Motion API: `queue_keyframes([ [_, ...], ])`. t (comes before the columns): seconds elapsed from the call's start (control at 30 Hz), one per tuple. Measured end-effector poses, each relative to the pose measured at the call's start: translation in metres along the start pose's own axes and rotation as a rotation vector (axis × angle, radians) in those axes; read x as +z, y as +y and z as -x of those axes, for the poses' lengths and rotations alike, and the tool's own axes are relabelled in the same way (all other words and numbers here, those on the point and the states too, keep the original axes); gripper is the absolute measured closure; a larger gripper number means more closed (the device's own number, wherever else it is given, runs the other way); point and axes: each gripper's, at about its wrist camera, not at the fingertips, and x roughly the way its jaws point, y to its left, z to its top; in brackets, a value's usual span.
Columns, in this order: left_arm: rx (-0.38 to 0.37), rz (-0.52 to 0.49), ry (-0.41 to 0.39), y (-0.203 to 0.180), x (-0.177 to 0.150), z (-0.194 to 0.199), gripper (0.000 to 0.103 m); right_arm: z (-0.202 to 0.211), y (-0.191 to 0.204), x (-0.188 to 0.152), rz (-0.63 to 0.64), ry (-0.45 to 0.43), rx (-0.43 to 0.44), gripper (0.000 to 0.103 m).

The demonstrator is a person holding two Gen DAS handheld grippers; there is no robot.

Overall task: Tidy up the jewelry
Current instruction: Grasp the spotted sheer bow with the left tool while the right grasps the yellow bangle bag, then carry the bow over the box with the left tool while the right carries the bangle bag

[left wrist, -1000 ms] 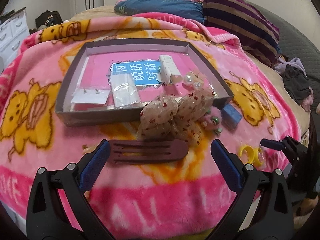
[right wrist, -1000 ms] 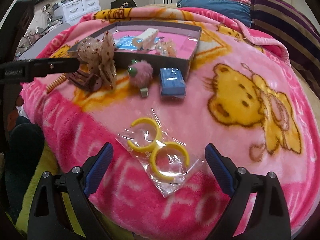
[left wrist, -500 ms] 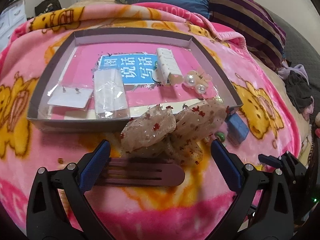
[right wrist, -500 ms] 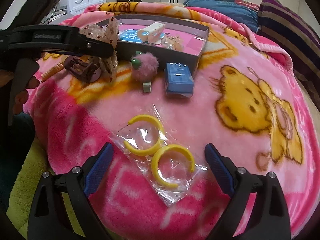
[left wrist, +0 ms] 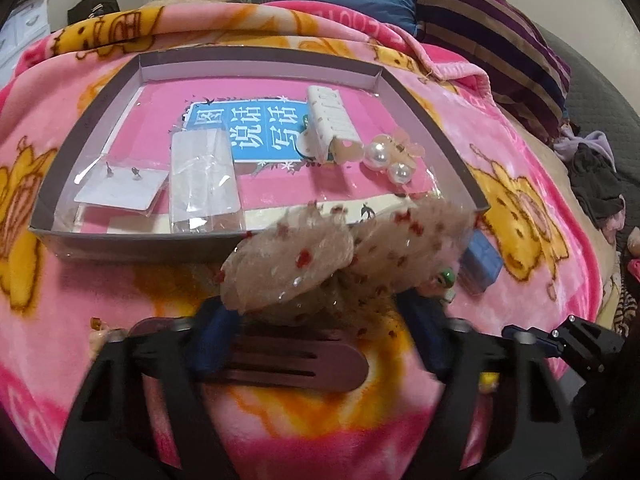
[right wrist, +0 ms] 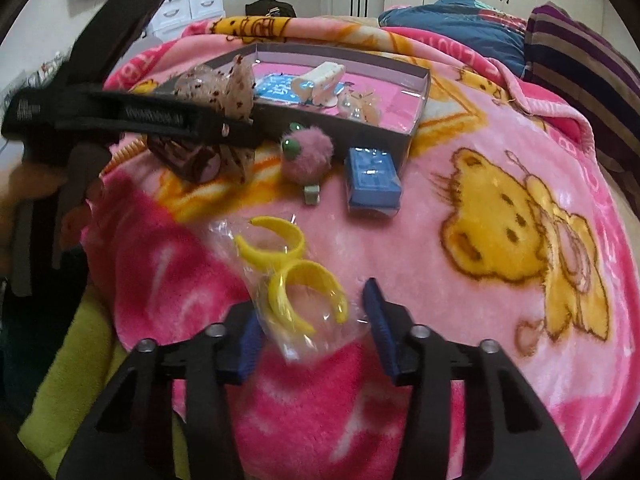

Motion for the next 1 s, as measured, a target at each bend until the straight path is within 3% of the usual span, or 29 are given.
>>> queue_keyframes([
  [0.03, 0.002, -0.005, 0.001, 0.000, -0.001, 0.000, 0.056, 0.001, -0.002, 0.000, -0.018, -0.002, 0.013, 0.082],
  [0.17, -0.007, -0.023, -0.018, -0.001, -0.005, 0.003, 0.074, 0.003, -0.005, 0.001, -0.059, -0.010, 0.038, 0.083],
  [0.37, -0.052, -0.014, -0.045, 0.000, -0.008, 0.014, 0.085, 0.009, -0.005, 0.002, -0.089, -0.031, 0.086, 0.092],
  [0.73, -0.133, -0.007, -0.130, -0.002, -0.005, 0.051, 0.089, 0.023, 0.000, 0.010, -0.097, -0.078, 0.134, 0.092],
  [1.0, -0.121, 0.018, -0.196, 0.012, 0.003, 0.081, 0.089, 0.031, 0.007, 0.021, -0.086, -0.107, 0.150, 0.092],
])
